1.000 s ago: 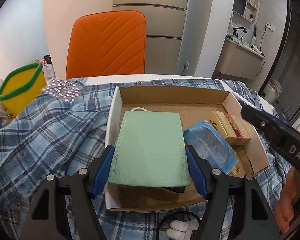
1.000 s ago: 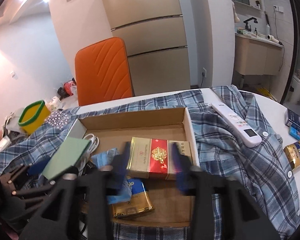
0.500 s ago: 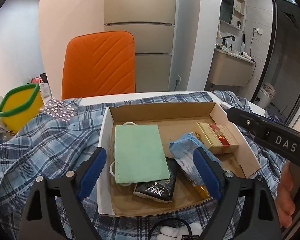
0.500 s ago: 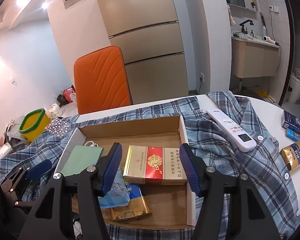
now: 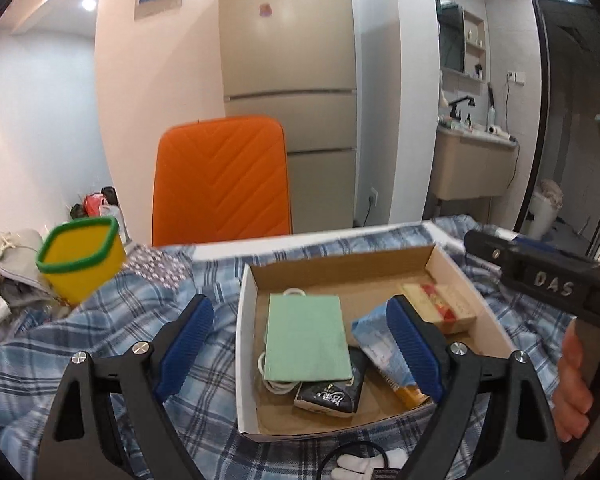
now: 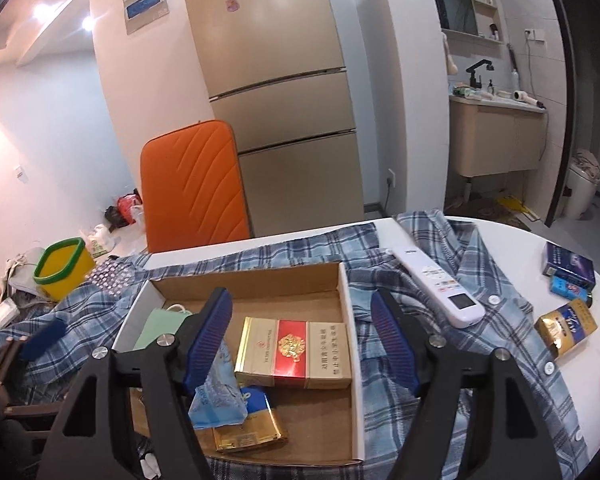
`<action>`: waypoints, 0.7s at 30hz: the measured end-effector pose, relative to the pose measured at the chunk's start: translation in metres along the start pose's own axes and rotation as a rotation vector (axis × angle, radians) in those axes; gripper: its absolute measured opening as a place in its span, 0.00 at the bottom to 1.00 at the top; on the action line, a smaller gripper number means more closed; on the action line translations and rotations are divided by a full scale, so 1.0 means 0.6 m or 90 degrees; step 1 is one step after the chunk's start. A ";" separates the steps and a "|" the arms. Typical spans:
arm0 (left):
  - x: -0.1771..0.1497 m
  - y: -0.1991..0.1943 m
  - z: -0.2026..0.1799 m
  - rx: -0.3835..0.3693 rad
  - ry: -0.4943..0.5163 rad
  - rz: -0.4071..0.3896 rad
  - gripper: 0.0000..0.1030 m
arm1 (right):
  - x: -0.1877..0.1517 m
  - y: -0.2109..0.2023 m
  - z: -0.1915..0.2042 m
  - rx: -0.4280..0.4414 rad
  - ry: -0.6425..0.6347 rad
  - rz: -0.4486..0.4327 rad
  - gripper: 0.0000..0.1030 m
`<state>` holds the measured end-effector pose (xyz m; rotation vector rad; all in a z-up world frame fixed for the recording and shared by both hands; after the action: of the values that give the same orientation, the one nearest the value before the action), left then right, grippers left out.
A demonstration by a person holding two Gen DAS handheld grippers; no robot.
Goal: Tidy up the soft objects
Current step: 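Open the right gripper to release the blue packet and raise both tools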
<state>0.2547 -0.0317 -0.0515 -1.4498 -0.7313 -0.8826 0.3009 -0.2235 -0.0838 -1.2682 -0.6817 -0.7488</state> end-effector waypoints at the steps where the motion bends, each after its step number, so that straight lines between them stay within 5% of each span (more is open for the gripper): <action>1: 0.006 -0.013 0.002 -0.004 -0.004 -0.013 0.88 | 0.004 -0.005 0.000 0.001 0.000 -0.002 0.69; 13: 0.004 -0.162 0.015 -0.022 -0.017 -0.141 0.88 | 0.006 -0.110 0.023 0.033 -0.025 -0.065 0.71; 21: -0.029 -0.242 0.030 -0.031 -0.015 -0.196 0.88 | -0.026 -0.170 0.059 0.091 -0.075 -0.115 0.86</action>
<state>0.1233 -0.0019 0.0086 -1.4140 -0.9728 -1.1264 0.2080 -0.2008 -0.0313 -1.1369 -0.9387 -0.7626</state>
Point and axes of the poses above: each gripper's, at about its wrist camera, not at the fingertips, and y roughly the way its jaws point, z to its left, x to its top, the point moved 8 cm from there along y, roughly the way its jaws point, and after that the axes turned 1 degree about -x, right-handed, at the moved point
